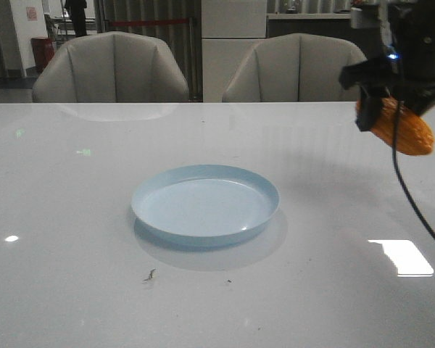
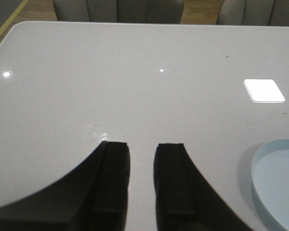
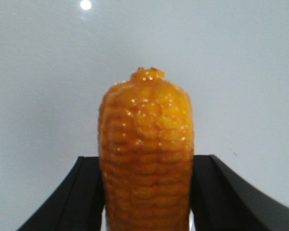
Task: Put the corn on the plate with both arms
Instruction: 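Lift the corn with the right gripper and carry it over the plate, then lower the corn onto the plate and open the right gripper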
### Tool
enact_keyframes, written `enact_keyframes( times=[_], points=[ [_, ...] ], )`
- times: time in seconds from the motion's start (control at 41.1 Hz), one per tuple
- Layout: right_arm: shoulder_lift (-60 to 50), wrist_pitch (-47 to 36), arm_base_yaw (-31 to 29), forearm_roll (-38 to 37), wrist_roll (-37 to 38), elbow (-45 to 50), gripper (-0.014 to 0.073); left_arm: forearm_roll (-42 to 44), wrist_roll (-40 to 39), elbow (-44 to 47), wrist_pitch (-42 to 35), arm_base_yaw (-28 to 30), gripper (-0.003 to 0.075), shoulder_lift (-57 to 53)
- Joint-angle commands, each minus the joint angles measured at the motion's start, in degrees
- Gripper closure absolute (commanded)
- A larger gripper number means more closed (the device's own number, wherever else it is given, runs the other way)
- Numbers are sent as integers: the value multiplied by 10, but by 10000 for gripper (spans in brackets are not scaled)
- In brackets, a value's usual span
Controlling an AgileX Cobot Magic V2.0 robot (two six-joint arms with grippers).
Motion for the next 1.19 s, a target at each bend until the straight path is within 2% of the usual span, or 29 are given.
enact_keyframes(
  times=[0.0, 0.268, 0.463, 0.536, 0.682, 0.755, 0.925, 1.169],
  points=[
    [-29, -13, 47, -1, -12, -41, 313, -7, 0, -17, -42, 2, 492, -9],
    [-11, -60, 186, 2, -12, -47, 313, -8, 0, -17, -42, 2, 492, -9],
    [31, -81, 237, 2, -12, -47, 310, -14, 0, -17, -42, 2, 492, -9],
    [48, -93, 244, 3, -11, -47, 269, -18, 0, -17, -42, 2, 492, -9],
    [76, -111, 246, 7, -11, -47, 94, -18, 0, -17, -37, 2, 492, -9],
    [80, -112, 246, 7, -11, -48, 47, -18, 0, -17, -30, 2, 492, -9],
    [80, -111, 246, 7, -10, -63, 41, -18, 0, -17, -8, 2, 493, -9],
    [34, 42, 233, -3, -7, -155, 41, -18, 0, -17, -5, 2, 493, -9]
  ],
)
